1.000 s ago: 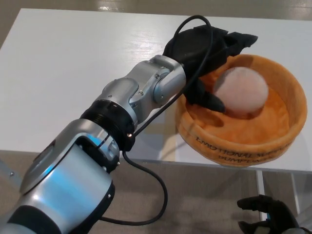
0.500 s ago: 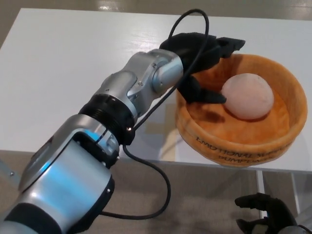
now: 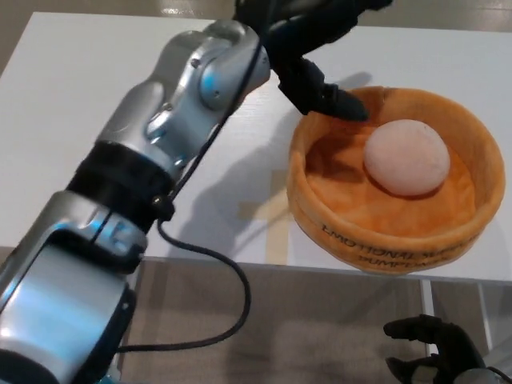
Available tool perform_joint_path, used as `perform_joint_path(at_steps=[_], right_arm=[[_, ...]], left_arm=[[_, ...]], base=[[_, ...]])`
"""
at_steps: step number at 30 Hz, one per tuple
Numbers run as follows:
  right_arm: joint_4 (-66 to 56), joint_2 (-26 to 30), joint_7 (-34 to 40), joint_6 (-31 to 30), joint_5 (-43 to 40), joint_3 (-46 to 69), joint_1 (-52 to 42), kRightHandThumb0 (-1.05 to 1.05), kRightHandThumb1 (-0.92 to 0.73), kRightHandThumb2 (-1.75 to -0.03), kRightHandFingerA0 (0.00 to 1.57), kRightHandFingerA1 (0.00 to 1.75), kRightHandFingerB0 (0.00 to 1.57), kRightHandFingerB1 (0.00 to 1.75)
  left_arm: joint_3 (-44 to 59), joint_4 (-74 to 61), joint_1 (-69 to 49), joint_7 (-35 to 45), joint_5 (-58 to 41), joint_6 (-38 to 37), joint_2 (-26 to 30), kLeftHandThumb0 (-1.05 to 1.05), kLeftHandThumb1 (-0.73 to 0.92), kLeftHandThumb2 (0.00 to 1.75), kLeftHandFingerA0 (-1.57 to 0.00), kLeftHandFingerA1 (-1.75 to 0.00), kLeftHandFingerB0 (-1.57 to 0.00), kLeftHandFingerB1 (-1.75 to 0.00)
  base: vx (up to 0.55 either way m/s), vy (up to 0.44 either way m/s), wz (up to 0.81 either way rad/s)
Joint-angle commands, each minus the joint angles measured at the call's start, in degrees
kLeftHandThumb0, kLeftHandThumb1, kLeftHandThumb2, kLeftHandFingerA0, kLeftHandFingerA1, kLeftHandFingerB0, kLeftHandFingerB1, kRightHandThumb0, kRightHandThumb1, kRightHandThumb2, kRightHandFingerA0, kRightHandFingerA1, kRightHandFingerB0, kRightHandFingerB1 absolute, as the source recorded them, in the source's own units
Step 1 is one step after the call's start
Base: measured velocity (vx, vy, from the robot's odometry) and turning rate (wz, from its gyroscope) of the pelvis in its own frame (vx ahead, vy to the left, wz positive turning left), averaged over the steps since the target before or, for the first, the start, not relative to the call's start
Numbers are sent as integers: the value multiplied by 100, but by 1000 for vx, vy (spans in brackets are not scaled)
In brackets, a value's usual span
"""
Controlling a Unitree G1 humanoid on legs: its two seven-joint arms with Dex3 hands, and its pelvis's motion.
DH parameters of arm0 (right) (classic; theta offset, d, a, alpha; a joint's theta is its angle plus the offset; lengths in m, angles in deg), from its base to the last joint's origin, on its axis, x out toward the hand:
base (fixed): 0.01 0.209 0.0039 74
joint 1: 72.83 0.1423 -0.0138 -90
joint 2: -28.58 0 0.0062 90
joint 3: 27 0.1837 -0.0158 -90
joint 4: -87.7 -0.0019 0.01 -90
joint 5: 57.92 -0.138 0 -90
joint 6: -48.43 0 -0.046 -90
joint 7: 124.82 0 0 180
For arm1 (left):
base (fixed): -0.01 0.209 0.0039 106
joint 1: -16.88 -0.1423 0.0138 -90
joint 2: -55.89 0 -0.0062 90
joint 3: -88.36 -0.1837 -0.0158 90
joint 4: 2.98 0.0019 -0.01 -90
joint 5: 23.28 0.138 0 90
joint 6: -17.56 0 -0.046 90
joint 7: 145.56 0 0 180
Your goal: Use the left hand to pick up the pink round toy on the left and place it inside the orange plate on the desk.
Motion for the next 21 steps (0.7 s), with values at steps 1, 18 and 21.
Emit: perform_joint_path(at_steps=[1,18,21], right_arm=[[50,-11,-24,-33,-3,1,-215,-14,-59,-57,57,86,48,72],[43,127,-84,-24,-36,45,-159,-14,-59,-58,54,84,50,73],[42,127,-70,-27,1,9,-150,-14,-60,-59,54,84,49,72]], left_arm=[[949,-3442,-1864,1736,-3027,88,963,13,48,56,-37,-40,-48,-36],[2322,-4738,-4761,5378,-6918,1258,2777,-20,61,57,-34,-39,-74,-47],[2484,-4972,-5406,5601,-7111,1372,3002,-20,64,59,-36,-41,-70,-46]], base=[[0,0,0],[0,0,0],[0,0,0]])
